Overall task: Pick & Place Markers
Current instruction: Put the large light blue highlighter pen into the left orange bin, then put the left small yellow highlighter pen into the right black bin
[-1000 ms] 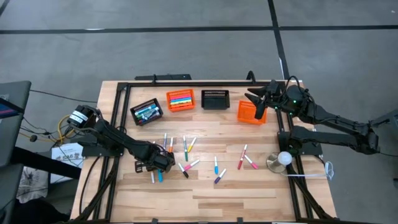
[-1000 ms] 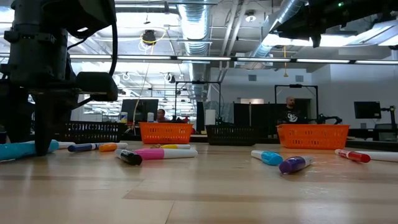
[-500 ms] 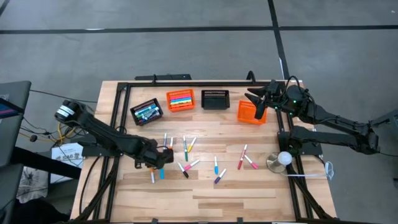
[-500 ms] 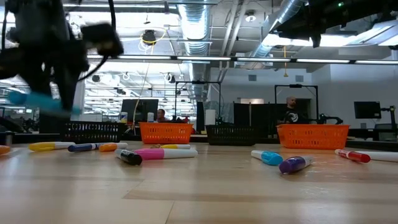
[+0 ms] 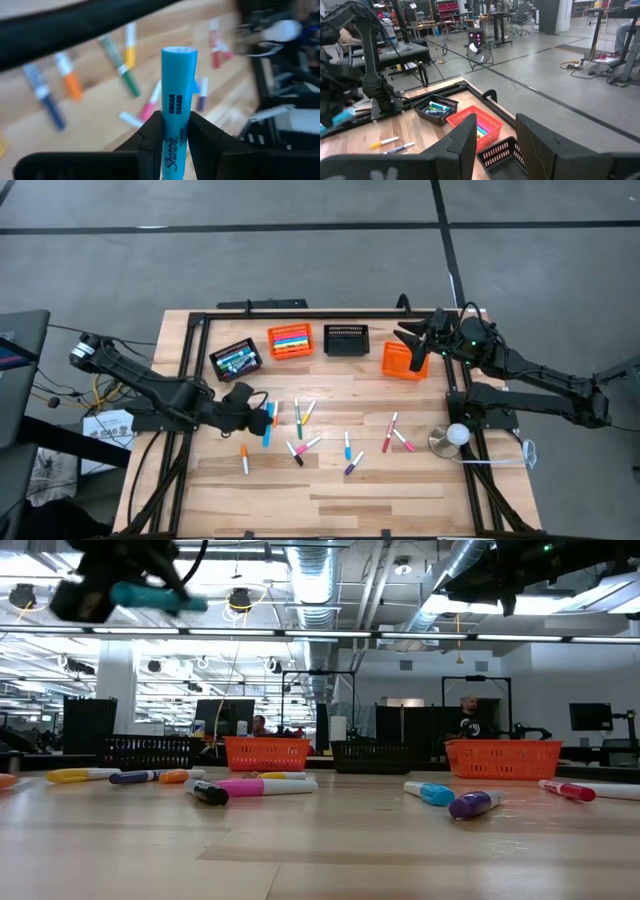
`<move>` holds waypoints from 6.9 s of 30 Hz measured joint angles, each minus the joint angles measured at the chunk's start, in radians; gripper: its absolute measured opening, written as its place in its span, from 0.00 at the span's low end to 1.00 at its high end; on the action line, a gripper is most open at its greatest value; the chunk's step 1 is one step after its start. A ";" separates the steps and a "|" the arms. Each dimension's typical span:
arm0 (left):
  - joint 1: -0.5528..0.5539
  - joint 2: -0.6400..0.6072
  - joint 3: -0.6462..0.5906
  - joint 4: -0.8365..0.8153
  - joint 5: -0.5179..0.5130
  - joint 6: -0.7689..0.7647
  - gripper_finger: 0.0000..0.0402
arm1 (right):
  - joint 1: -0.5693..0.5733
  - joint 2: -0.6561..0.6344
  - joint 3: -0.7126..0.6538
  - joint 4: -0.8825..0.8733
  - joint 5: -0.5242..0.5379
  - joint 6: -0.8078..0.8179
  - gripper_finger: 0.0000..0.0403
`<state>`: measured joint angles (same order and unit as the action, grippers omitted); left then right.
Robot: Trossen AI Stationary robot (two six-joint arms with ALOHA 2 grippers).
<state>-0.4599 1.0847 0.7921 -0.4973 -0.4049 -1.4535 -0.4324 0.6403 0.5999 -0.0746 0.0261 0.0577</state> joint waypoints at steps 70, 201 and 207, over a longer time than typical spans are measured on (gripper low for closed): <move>0.953 0.587 0.364 0.138 0.398 1.860 0.17 | -0.002 0.001 0.000 -0.106 0.000 0.021 0.31; 0.486 0.503 0.406 -0.400 0.398 0.299 0.51 | -0.002 0.001 0.000 -0.106 0.001 -0.119 0.31; 0.424 0.463 0.269 -0.406 0.416 0.148 0.51 | -0.002 0.001 0.000 -0.106 0.000 -0.119 0.31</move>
<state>-0.0360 1.5472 1.0607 -0.9037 0.0112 -1.3051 -0.4339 0.6415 0.5999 -0.1802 0.0265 -0.0608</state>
